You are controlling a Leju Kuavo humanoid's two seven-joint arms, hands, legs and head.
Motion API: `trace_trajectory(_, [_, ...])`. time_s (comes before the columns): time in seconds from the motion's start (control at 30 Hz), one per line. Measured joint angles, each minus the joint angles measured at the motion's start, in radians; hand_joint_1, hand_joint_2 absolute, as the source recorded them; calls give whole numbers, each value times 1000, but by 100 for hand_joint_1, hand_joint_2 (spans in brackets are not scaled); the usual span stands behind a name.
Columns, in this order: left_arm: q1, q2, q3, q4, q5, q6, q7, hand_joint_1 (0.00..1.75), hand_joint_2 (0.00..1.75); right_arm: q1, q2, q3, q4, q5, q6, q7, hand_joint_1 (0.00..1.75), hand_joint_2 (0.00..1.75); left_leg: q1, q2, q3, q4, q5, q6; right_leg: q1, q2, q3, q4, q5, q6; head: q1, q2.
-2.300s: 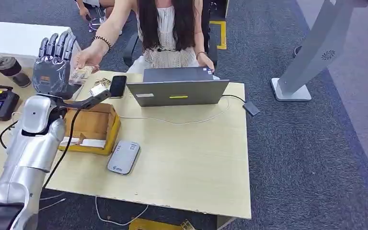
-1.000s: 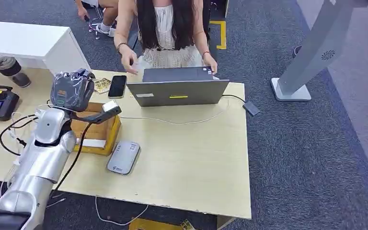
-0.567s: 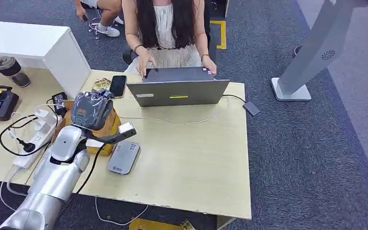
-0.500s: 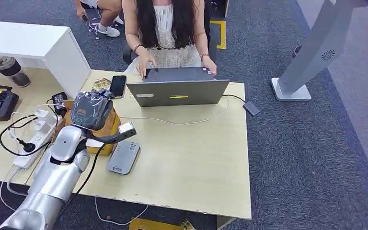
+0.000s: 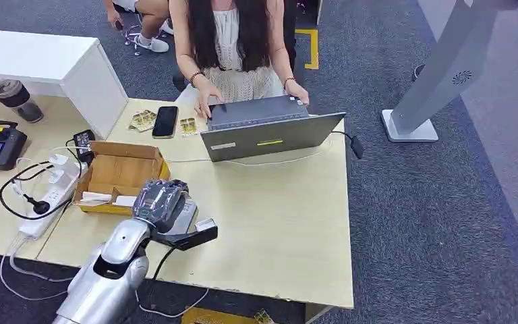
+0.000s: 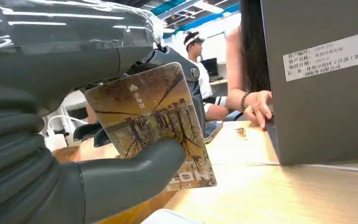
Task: Pass the card to the sensor for recognition and then transmit it.
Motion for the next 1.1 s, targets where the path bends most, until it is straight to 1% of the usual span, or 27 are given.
trace_trajectory(0.17, [6, -16, -10, 1, -5, -21, 40, 175, 175, 1, 0, -5, 0, 0, 0, 0, 0, 0, 0, 0, 0, 0, 0, 0, 0, 0, 0, 0, 0, 0, 0, 0])
trace_trajectory(0.3, [9, -25, -10, 5, -9, -25, 50, 175, 175, 3, 0, -6, 0, 0, 0, 0, 0, 0, 0, 0, 0, 0, 0, 0, 0, 0, 0, 0, 0, 0, 0, 0])
trace_trajectory(0.77, [10, -47, -11, 46, -9, -84, 55, 175, 175, 4, 0, -13, -1, 2, 0, 6, 0, 0, 0, 0, 0, 0, 0, 0, 0, 0, 0, 0, 0, 0, 0, 0])
trace_trajectory(1.1, [9, -62, -29, 73, -13, -99, 66, 175, 175, 6, 0, -14, -2, 2, 0, 11, 0, 0, 0, 0, 0, 0, 0, 0, 0, 0, 0, 0, 0, 0, 0, 0])
